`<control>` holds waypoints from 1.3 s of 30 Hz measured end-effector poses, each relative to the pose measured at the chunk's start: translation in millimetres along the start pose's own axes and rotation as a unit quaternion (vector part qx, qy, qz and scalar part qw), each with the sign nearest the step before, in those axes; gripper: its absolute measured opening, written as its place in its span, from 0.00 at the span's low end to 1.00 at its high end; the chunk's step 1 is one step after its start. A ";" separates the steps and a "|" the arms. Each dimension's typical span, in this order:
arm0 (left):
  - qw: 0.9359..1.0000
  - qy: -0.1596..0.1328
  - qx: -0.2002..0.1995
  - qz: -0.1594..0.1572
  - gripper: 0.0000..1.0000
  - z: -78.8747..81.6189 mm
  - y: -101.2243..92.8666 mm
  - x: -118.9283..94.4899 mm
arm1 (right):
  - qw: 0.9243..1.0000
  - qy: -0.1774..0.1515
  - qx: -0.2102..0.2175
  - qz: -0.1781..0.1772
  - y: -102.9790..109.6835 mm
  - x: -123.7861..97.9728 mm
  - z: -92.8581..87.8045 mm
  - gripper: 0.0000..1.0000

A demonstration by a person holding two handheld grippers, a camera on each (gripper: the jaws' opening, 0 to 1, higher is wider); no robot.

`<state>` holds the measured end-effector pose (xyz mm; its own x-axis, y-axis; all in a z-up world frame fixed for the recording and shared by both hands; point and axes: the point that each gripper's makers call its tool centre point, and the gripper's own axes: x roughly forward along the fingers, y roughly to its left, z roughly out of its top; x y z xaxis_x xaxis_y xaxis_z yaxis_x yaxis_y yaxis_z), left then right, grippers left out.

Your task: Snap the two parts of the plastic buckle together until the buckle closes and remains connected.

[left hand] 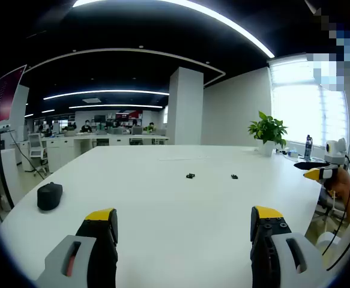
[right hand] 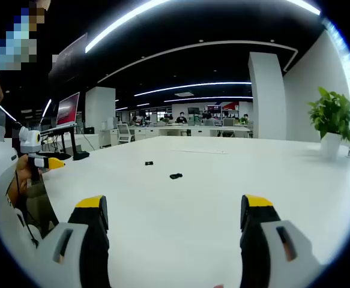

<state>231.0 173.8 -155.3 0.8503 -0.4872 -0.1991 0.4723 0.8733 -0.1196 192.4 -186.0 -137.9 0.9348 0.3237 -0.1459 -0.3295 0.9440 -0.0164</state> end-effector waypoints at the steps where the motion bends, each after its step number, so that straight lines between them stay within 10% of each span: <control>1: 1.000 0.000 0.000 0.000 0.93 -0.3 0.1 -0.1 | 1.000 0.001 0.000 -0.001 -0.3 -0.2 -0.3 0.91; 39: 1.000 0.005 0.000 0.000 0.93 -2.8 4.6 1.4 | 0.997 -0.026 -0.023 0.066 -4.3 41.8 12.8 0.91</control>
<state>233.8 177.1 -158.8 0.8483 -0.4867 -0.2088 0.4719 0.8736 -0.1188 234.6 -175.8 -131.3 0.8884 0.4483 -0.0993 -0.4542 0.8897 -0.0468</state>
